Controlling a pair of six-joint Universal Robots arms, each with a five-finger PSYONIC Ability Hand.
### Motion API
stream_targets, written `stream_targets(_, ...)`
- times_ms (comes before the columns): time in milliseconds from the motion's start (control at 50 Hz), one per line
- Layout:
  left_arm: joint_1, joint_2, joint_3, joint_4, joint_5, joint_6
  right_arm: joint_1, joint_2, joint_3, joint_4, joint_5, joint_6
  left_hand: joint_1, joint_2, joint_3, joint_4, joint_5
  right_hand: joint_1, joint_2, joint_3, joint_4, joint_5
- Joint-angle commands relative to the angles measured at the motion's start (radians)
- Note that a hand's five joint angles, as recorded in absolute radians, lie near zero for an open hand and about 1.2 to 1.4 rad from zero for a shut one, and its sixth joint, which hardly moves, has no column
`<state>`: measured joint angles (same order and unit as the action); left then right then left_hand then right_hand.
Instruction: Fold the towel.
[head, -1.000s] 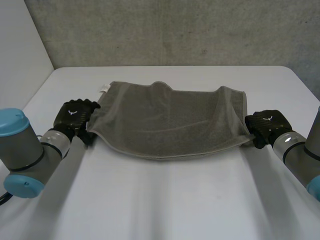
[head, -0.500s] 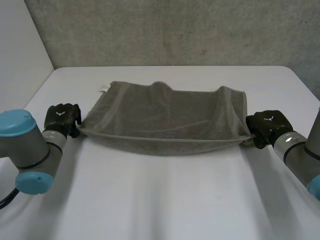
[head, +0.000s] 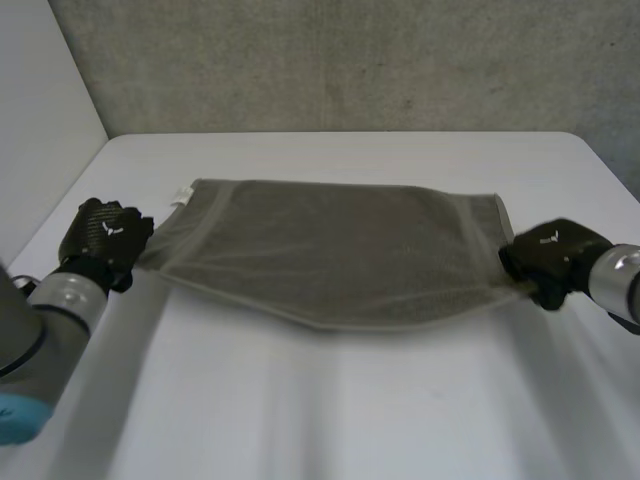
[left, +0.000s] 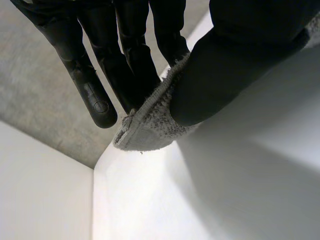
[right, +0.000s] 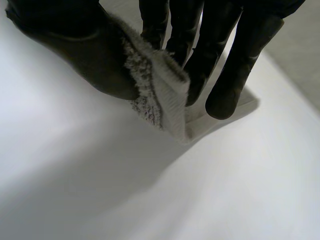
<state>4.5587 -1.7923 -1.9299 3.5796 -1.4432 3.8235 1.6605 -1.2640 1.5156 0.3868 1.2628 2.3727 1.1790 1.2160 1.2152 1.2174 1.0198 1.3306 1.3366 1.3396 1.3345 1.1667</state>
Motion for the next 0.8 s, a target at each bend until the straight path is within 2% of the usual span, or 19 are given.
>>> stream_targets(20, 0.049, 0.206, -0.07, -0.188, 0.058, 0.108, -0.065, -0.063, -0.029, 0.347, -0.062, -0.238, 0.217, 0.18, 0.181, 0.179, 0.202, 0.066, 0.06, 0.057, 0.062, 0.055)
stream_targets(120, 0.071, 0.244, -0.064, -0.246, 0.066, 0.082, -0.093, -0.101, -0.061, 0.405, -0.088, -0.322, 0.217, 0.18, 0.181, 0.179, 0.202, 0.066, 0.06, 0.057, 0.062, 0.055)
stream_targets(220, 0.068, 0.234, -0.05, -0.234, 0.087, 0.067, -0.088, -0.066, -0.117, 0.333, -0.1, -0.268, 0.217, 0.18, 0.181, 0.179, 0.202, 0.066, 0.06, 0.057, 0.062, 0.055)
stream_targets(260, 0.054, 0.127, -0.002, -0.191, 0.101, 0.042, -0.085, -0.028, -0.138, 0.283, -0.097, -0.236, 0.217, 0.18, 0.181, 0.179, 0.202, 0.066, 0.06, 0.057, 0.062, 0.055)
stream_targets(320, 0.036, 0.073, 0.026, -0.167, 0.098, 0.031, -0.081, 0.018, -0.172, 0.231, -0.086, -0.201, 0.217, 0.18, 0.181, 0.179, 0.202, 0.066, 0.06, 0.057, 0.062, 0.055)
stream_targets(340, 0.002, 0.007, 0.073, -0.136, 0.095, 0.018, -0.067, 0.069, -0.211, 0.178, -0.068, -0.157, 0.217, 0.18, 0.181, 0.179, 0.202, 0.066, 0.06, 0.057, 0.062, 0.055)
stream_targets(360, 0.002, 0.007, 0.074, -0.136, 0.095, 0.018, -0.05, 0.108, -0.242, 0.14, -0.048, -0.121, 0.217, 0.18, 0.181, 0.179, 0.202, 0.066, 0.06, 0.057, 0.062, 0.055)
stream_targets(380, -0.018, -0.053, 0.128, -0.104, 0.089, 0.01, -0.05, 0.109, -0.242, 0.139, -0.048, -0.121, 0.217, 0.18, 0.181, 0.179, 0.202, 0.066, 0.06, 0.057, 0.062, 0.055)
stream_targets(420, -0.029, -0.114, 0.18, -0.081, 0.076, 0.004, -0.004, 0.187, -0.307, 0.069, 0.018, -0.073, 0.217, 0.18, 0.181, 0.179, 0.202, 0.066, 0.06, 0.057, 0.062, 0.055)
stream_targets(460, -0.047, -0.232, 0.299, -0.055, 0.025, -0.01, 0.016, 0.23, -0.339, 0.026, 0.05, -0.058, 0.217, 0.18, 0.181, 0.179, 0.202, 0.066, 0.06, 0.057, 0.062, 0.055)
stream_targets(480, -0.047, -0.233, 0.299, -0.055, 0.024, -0.01, 0.016, 0.23, -0.339, 0.026, 0.05, -0.058, 0.217, 0.18, 0.181, 0.179, 0.202, 0.066, 0.06, 0.057, 0.062, 0.055)
stream_targets(520, -0.067, -0.336, 0.429, -0.05, -0.041, -0.031, 0.051, 0.297, -0.386, -0.078, 0.102, -0.029, 0.217, 0.18, 0.181, 0.179, 0.202, 0.066, 0.06, 0.057, 0.062, 0.055)
stream_targets(540, -0.067, -0.337, 0.43, -0.05, -0.042, -0.031, 0.051, 0.298, -0.387, -0.078, 0.102, -0.029, 0.217, 0.18, 0.181, 0.179, 0.202, 0.066, 0.06, 0.057, 0.062, 0.055)
stream_targets(580, -0.086, -0.388, 0.496, -0.05, -0.069, -0.044, 0.068, 0.345, -0.41, -0.188, 0.142, -0.001, 0.217, 0.18, 0.181, 0.179, 0.202, 0.066, 0.06, 0.057, 0.062, 0.055)
stream_targets(620, -0.102, -0.482, 0.616, -0.048, -0.111, -0.064, 0.073, 0.363, -0.417, -0.244, 0.158, 0.013, 0.217, 0.18, 0.181, 0.179, 0.202, 0.066, 0.06, 0.057, 0.062, 0.055)
stream_targets(780, -0.115, -0.645, 0.801, 0.003, -0.123, -0.071, 0.093, 0.439, -0.434, -0.446, 0.191, 0.039, 0.217, 0.18, 0.181, 0.179, 0.202, 0.066, 0.06, 0.057, 0.062, 0.055)
stream_targets(800, -0.115, -0.645, 0.801, 0.004, -0.123, -0.071, 0.094, 0.451, -0.44, -0.465, 0.204, 0.04, 0.217, 0.18, 0.181, 0.179, 0.202, -0.285, -0.291, -0.294, -0.289, -0.296)
